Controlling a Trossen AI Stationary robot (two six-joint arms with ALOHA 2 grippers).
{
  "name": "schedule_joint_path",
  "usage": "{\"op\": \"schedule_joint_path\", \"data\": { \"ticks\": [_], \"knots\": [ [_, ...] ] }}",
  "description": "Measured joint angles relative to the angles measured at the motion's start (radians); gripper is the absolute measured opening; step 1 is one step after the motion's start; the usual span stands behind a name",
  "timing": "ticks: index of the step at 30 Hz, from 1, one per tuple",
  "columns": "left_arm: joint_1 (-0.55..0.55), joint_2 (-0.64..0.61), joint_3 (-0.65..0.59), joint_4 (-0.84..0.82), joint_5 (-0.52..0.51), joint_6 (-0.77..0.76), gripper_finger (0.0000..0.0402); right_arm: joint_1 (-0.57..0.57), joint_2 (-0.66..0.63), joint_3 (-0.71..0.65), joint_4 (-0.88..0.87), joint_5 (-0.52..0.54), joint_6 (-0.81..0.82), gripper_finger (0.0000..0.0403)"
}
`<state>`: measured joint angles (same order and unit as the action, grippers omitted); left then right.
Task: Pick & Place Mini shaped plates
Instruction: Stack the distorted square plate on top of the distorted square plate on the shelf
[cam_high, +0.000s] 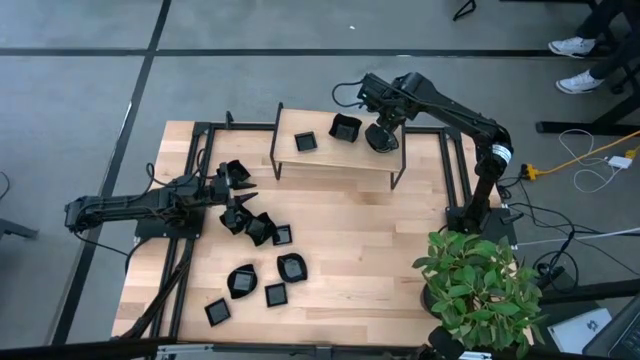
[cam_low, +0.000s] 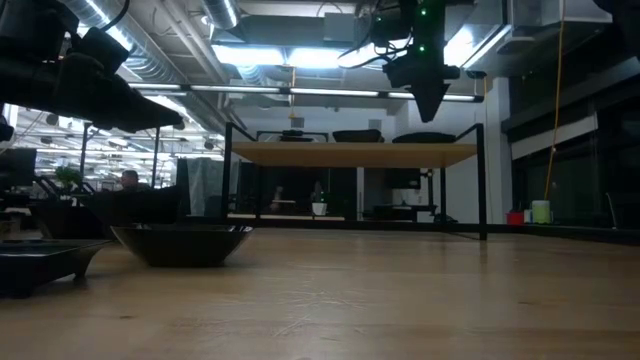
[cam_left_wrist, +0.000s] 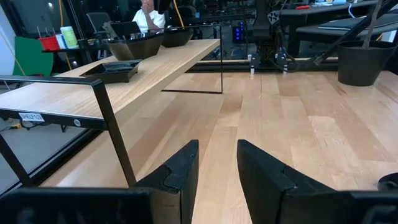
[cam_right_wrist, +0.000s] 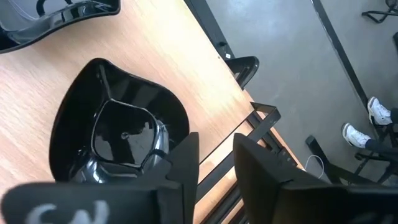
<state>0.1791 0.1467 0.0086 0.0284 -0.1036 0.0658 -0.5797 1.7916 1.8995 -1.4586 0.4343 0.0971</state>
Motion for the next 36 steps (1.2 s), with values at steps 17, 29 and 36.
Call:
{"op": "schedule_joint_path", "data": {
  "ticks": [17,29,36],
  "knots": [
    [0.000,0.000,0.000,0.000,0.000,0.000,0.0104,0.059,0.000,0.000,-0.008,-0.225,-0.088,0.0103],
    [0.000,0.000,0.000,0.000,0.000,0.000,0.0104,0.151,-0.001,0.011,-0.048,-0.270,-0.159,0.0103],
    [0.000,0.000,0.000,0.000,0.000,0.000,0.0104,0.206,-0.003,0.102,-0.111,-0.271,-0.130,0.0093]
  ]
}}
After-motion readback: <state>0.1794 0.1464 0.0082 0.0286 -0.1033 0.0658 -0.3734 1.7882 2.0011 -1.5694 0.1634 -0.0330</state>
